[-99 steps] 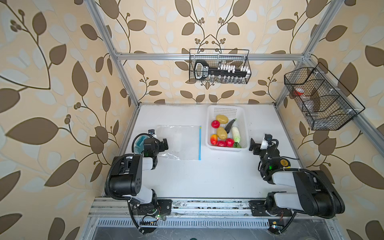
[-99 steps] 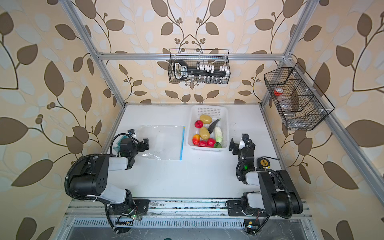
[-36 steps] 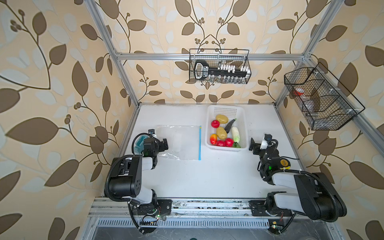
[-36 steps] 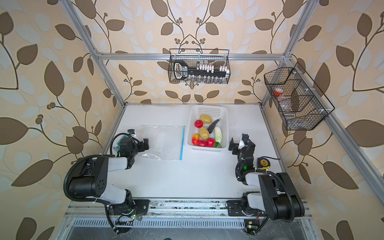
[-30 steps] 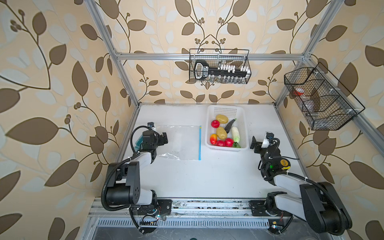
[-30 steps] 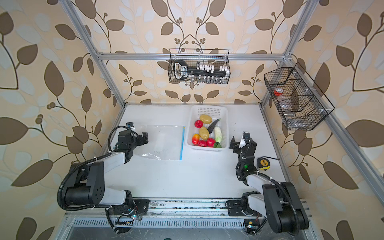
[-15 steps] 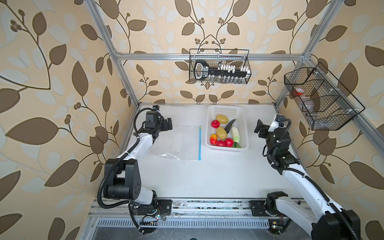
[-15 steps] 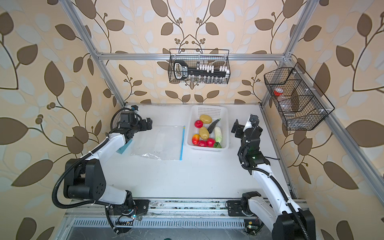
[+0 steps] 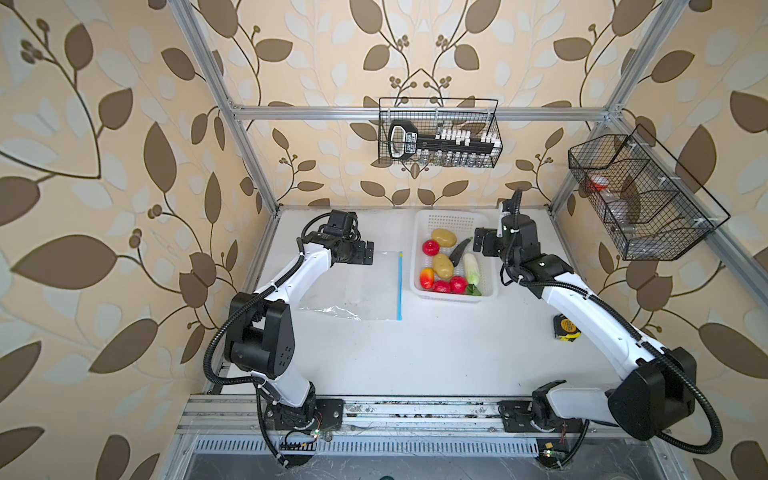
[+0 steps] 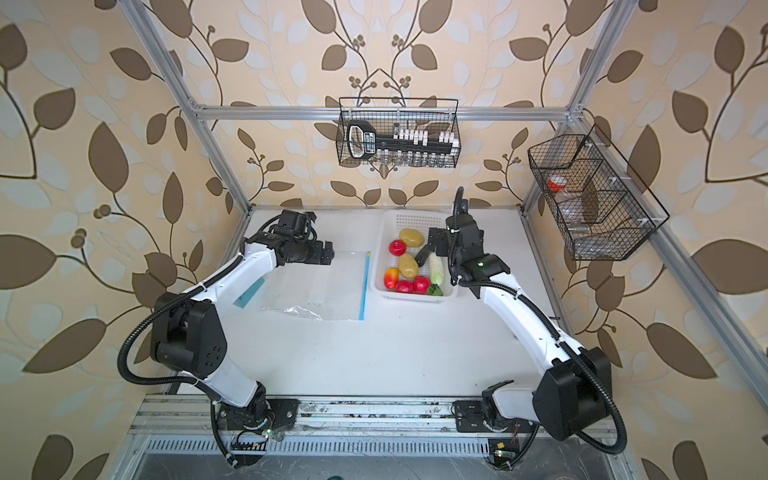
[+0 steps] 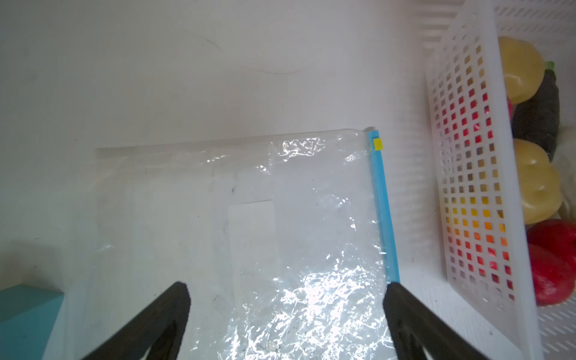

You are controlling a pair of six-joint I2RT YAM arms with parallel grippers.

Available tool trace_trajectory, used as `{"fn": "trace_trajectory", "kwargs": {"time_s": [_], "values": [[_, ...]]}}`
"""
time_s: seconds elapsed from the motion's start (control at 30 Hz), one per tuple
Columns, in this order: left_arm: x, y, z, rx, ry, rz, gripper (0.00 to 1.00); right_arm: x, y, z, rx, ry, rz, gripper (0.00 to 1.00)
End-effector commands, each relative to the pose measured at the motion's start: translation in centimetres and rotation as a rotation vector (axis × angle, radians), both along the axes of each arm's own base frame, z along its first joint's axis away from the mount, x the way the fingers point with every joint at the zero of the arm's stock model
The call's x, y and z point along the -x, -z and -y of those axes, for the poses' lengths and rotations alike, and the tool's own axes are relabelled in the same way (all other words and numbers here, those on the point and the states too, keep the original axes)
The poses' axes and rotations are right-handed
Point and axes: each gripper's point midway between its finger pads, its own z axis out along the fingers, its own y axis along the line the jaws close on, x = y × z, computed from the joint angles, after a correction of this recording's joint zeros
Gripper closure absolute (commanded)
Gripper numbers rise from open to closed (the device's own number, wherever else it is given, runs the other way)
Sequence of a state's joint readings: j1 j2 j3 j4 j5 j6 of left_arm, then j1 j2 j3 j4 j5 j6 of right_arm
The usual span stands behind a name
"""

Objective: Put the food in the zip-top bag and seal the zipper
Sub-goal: 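Move the left gripper to the blue zipper while the right moves over the basket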

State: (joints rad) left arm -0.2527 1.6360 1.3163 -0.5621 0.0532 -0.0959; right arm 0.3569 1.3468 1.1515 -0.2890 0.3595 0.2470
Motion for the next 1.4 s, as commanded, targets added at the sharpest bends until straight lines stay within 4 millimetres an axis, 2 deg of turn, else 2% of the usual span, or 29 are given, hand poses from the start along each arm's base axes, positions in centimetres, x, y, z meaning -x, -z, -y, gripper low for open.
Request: {"fn": "trace_trajectory", "kwargs": {"time_s": [0.0,0.1,0.4,0.43,0.47,0.53,0.67,0.83,1.2,1.37], "values": [[1.1,-0.2,2.2,0.008,0.050,-0.057,0.01,0.8,0.9,-1.4,-0.014,-0.048,-0.070,0.00],[2.0,0.5,4.3,0.023,0.123,-0.103,0.01,1.0,0.8,-2.3,-0.046,-0.083,-0.074,0.00],[3.0,2.3,5.9,0.006,0.108,-0.177,0.01,2.1,0.6,-2.2,-0.109,-0.080,-0.061,0.00],[3.3,3.4,6.3,-0.033,0.095,-0.227,0.01,2.3,0.7,-2.3,-0.135,-0.085,-0.047,0.00],[3.5,4.5,7.0,-0.064,0.104,-0.268,0.01,2.4,0.7,-2.8,-0.162,-0.125,-0.048,0.00],[3.5,5.2,7.6,-0.083,0.109,-0.282,0.01,2.5,1.2,-3.3,-0.185,-0.158,-0.066,0.00],[3.4,5.7,8.7,-0.119,0.128,-0.263,0.01,2.7,2.3,-3.0,-0.185,-0.137,-0.104,0.00],[2.9,6.8,9.3,-0.161,0.123,-0.266,0.01,2.9,3.0,-2.7,-0.186,-0.125,-0.123,0.00],[1.7,8.1,9.3,-0.243,0.111,-0.243,0.01,3.2,3.3,-2.2,-0.184,-0.115,-0.128,0.00],[1.5,8.3,10.4,-0.241,0.126,-0.248,0.01,3.3,3.5,-2.1,-0.188,-0.115,-0.136,0.00]]}}
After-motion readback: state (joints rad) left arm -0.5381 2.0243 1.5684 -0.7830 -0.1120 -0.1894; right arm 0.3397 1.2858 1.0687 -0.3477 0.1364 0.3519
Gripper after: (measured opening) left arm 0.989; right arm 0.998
